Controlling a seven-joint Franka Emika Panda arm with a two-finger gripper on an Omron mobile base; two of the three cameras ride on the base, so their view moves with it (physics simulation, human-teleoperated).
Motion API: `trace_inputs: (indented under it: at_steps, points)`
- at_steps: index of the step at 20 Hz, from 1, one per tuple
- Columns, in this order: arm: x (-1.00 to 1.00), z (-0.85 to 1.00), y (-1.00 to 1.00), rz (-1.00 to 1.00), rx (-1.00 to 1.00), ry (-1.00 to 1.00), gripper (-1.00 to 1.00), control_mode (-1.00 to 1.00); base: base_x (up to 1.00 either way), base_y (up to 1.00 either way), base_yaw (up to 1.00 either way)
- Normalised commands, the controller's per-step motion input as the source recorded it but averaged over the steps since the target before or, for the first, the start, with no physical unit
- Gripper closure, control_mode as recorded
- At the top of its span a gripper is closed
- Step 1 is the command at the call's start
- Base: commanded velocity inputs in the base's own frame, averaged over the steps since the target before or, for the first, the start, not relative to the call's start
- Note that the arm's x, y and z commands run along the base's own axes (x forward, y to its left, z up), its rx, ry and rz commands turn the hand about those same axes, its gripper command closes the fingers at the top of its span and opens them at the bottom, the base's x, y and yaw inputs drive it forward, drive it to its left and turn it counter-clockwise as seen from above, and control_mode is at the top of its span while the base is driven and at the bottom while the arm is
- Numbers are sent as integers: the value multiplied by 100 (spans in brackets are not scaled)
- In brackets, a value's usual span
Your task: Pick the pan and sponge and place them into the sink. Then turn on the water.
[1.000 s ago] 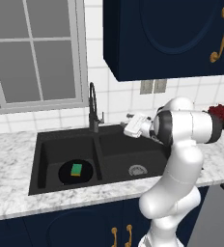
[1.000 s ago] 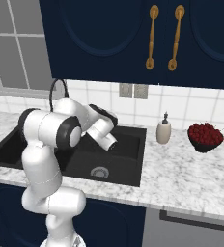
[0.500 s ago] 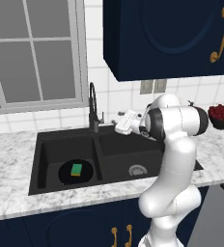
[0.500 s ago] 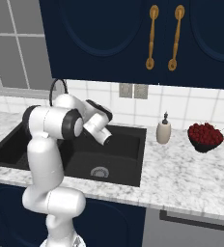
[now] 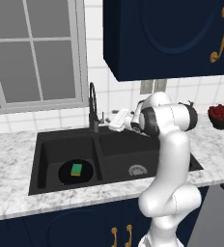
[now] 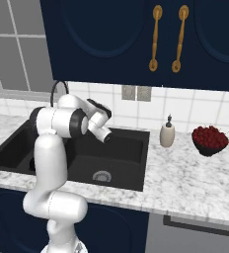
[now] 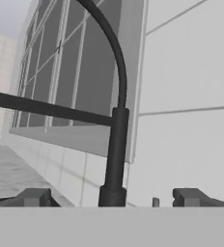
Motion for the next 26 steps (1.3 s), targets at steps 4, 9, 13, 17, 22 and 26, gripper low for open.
trace_inputs:
  at_steps: [4,9,13,17,22,26]
  points:
    - [45,-26,7,0,-4,2,-100,-100,0,0,0]
    - [40,-26,12,0,-4,0,-100,-100,0,0,0]
    - [38,-1,6,0,0,0,-100,-100,0,0,0]
    - [42,-1,3,-1,0,0,-100,-100,0,0,0]
    - [39,-11,14,-4,-1,0,-100,-100,0,0,0]
    - [36,-19,19,-5,-1,0,-100,-100,0,0,0]
